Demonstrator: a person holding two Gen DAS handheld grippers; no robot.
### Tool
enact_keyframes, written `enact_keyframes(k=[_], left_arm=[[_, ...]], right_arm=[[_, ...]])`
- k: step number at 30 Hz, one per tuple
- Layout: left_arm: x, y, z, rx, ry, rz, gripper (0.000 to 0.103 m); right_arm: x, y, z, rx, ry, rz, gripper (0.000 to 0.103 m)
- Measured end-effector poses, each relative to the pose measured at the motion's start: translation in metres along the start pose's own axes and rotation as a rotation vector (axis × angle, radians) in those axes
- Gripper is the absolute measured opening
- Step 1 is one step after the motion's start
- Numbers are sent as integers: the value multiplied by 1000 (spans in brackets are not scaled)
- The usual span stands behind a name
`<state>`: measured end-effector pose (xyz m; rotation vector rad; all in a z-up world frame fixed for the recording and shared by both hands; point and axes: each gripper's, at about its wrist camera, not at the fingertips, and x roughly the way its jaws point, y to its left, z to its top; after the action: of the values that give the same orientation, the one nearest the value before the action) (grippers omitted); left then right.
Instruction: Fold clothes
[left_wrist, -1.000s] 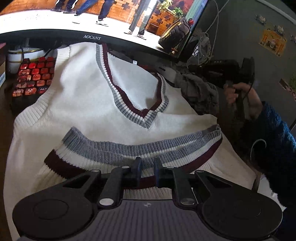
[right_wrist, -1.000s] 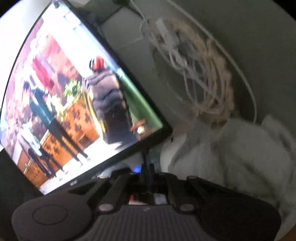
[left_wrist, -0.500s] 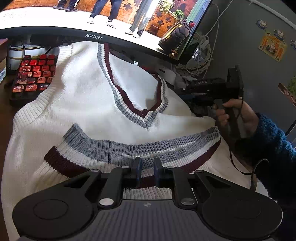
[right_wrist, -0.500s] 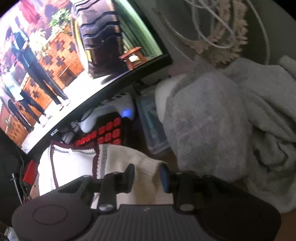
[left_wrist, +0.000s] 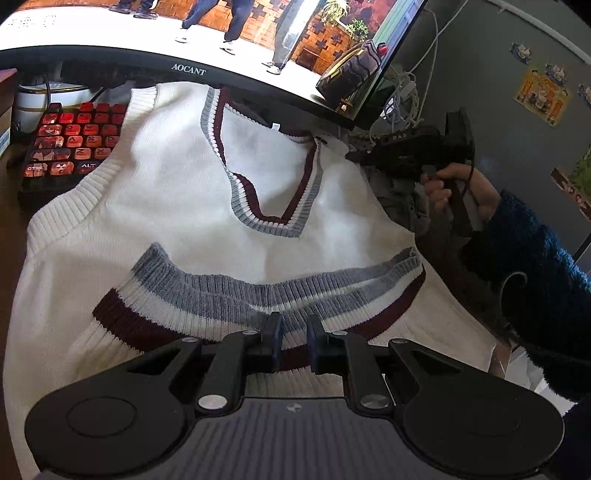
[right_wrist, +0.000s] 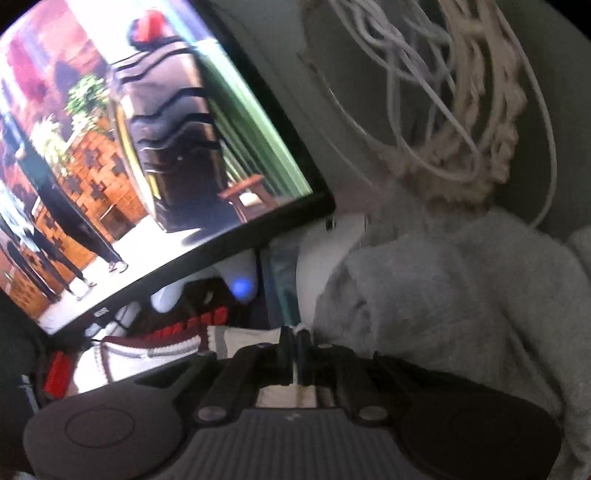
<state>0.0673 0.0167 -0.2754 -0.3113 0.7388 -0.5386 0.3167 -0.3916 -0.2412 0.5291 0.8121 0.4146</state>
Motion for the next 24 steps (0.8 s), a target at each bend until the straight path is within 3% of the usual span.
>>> enact_keyframes(k=[3,6,9,12,15,21,23,24], left_arm=[[0,0,-1,-2,-1,-1,15],[0,-1,0,-2,1,0,15],[1,-2,1,9,4,5,15],[1,-3,1,14,5,7,15],[1,-2,2,11,8,5,15],[1,-5,0,25,1,20,15],[1,-5,-1,24,-1,22,15],[1,-5,-1,25,0,22,15]], right_arm=[[-14,-1,-3,7,-7,12,8],[-33,15,-23,-114,-31,-33,26],[-44,32,-55,-244,-23,-61,26],[-40,41,-85,-344,18,-95,25],[-28,48,-106,-431,1,-169,26],[-11,53,-132,-496,-43,-222,25],[-15,59,-137,-513,-83,-243,4],[-17,63,-139,-521,-103,-253,3]])
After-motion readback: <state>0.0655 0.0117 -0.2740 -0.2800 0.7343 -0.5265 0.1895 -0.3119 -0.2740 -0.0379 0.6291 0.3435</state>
